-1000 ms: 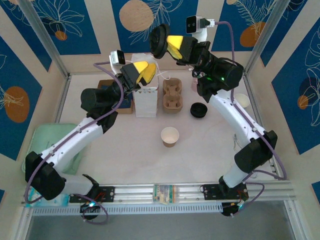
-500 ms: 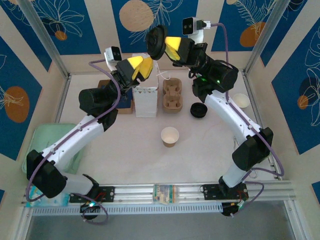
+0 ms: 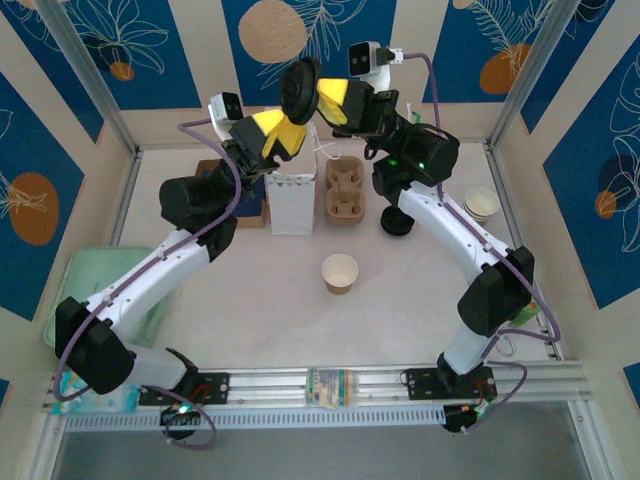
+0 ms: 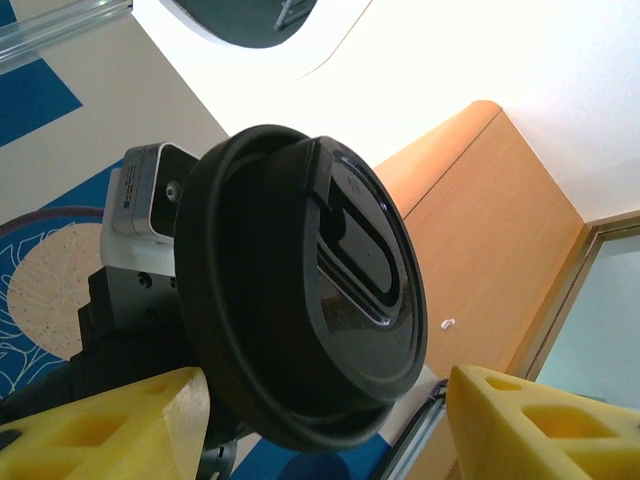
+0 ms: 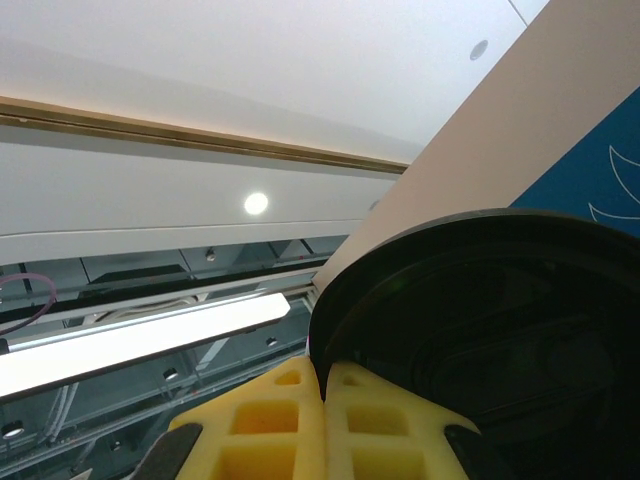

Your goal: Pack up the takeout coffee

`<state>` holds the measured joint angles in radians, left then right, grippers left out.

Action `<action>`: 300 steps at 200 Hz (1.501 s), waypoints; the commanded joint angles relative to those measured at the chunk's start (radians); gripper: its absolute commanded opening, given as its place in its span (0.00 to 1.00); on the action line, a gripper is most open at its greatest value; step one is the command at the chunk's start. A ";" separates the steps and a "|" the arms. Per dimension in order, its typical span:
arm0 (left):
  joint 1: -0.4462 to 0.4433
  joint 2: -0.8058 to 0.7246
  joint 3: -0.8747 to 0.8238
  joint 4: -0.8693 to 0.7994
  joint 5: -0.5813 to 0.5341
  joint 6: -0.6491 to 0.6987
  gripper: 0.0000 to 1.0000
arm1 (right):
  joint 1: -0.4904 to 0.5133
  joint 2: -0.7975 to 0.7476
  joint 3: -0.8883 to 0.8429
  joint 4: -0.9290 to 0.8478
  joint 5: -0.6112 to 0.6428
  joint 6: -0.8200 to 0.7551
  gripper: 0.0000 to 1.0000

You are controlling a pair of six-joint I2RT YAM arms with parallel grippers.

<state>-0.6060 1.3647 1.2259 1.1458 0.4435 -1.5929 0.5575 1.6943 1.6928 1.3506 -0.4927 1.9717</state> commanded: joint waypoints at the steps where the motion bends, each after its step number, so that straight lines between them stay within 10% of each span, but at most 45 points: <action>1: 0.005 0.001 0.026 0.066 -0.017 -0.012 0.63 | 0.010 -0.016 -0.015 0.050 0.034 0.003 0.00; 196: 0.005 -0.018 -0.002 0.003 -0.025 0.017 0.25 | -0.020 -0.160 -0.246 -0.040 -0.013 -0.125 0.00; 300: 0.007 -0.038 -0.016 -0.132 0.008 0.084 0.04 | -0.061 -0.361 -0.347 -0.414 -0.083 -0.376 0.35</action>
<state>-0.6060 1.3434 1.2144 1.0515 0.4438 -1.5459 0.5060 1.4105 1.3624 1.0534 -0.5308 1.7020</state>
